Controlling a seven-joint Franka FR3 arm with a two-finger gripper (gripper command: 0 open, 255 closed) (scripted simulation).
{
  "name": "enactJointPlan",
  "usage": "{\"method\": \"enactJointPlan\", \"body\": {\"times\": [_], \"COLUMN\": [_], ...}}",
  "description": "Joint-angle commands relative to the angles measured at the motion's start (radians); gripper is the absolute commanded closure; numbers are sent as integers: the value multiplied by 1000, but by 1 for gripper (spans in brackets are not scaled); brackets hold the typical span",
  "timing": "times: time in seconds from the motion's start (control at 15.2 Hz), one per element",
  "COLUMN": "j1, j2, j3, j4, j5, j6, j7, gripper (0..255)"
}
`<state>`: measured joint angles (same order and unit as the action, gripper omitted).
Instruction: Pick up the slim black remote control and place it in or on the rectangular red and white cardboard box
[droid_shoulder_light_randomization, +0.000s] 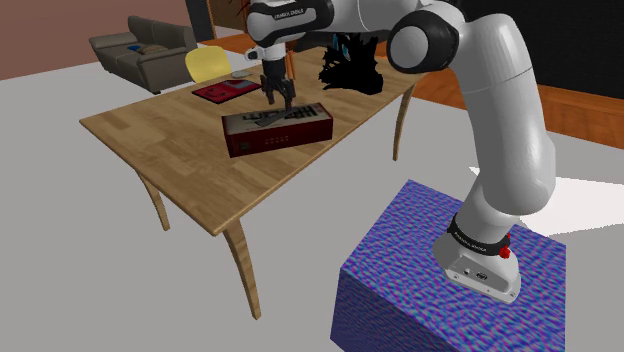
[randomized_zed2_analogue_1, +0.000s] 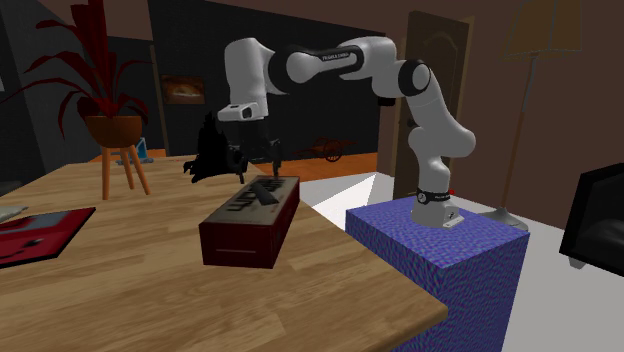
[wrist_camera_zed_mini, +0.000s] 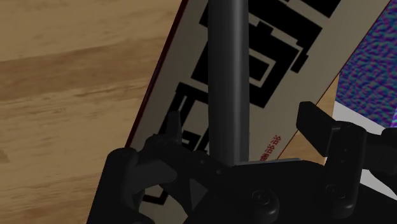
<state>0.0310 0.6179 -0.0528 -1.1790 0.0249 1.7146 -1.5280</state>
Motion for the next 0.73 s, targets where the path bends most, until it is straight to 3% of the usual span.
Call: {"method": "enactJointPlan", "body": {"times": [0.0, 0.13, 0.66], "j1": [-2, -4, -4], "j2": [11, 32, 32], "j3": [0, 0, 0], "j4": [70, 164, 164], "j5": [0, 1, 1], "j6": [-59, -133, -133], "j7": [0, 0, 0], "gripper": [0, 0, 0]}}
